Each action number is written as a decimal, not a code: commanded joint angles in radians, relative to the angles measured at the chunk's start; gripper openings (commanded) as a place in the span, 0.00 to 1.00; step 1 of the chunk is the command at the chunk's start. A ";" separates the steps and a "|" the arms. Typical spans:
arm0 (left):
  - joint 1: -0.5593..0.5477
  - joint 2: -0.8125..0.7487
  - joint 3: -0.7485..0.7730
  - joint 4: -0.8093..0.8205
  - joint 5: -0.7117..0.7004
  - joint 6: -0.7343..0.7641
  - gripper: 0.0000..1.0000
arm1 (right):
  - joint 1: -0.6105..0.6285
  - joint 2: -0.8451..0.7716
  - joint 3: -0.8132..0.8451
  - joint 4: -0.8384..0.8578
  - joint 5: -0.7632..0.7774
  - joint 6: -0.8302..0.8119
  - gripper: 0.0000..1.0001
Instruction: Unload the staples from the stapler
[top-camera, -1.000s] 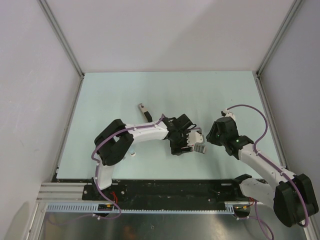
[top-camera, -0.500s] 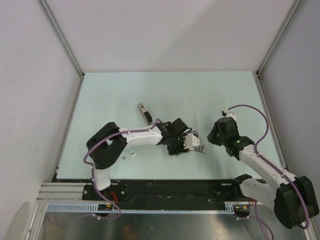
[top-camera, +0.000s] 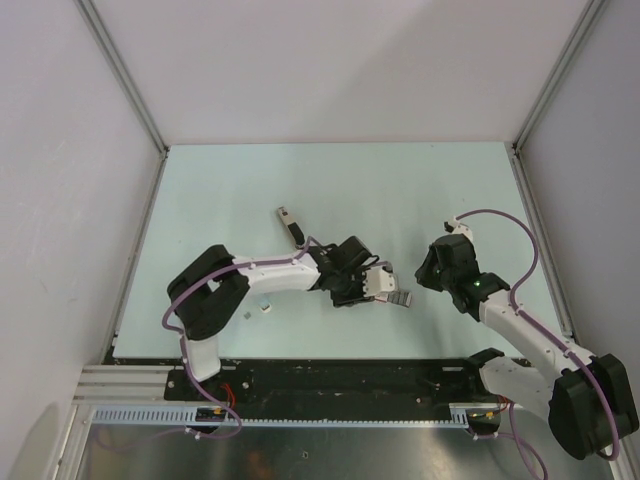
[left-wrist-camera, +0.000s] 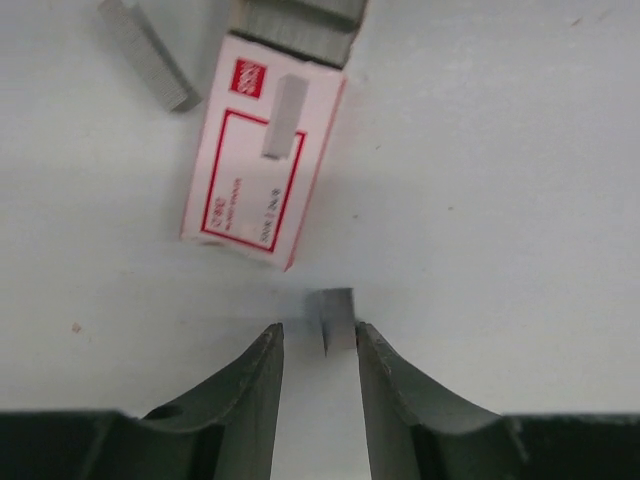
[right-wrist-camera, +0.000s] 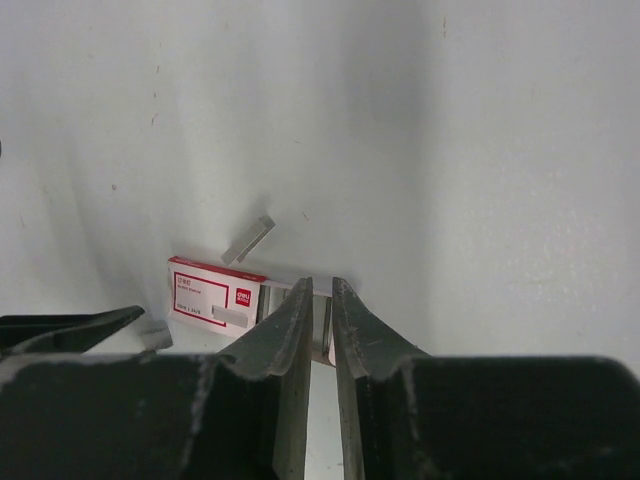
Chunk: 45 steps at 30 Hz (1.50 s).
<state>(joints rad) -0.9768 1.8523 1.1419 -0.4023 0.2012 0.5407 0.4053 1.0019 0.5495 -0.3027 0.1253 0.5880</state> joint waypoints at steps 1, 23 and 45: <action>0.062 0.096 -0.086 -0.151 -0.156 0.055 0.40 | 0.002 -0.013 -0.003 0.011 0.023 0.008 0.18; 0.163 -0.026 -0.022 -0.154 -0.121 0.072 0.52 | 0.073 0.151 -0.043 0.148 0.054 0.019 0.15; 0.257 -0.121 0.107 -0.165 0.000 -0.015 0.50 | 0.268 0.352 -0.036 0.291 0.063 0.133 0.14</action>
<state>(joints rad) -0.7288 1.7958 1.1889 -0.5674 0.1364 0.5514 0.6441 1.3430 0.5091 -0.0090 0.1841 0.6720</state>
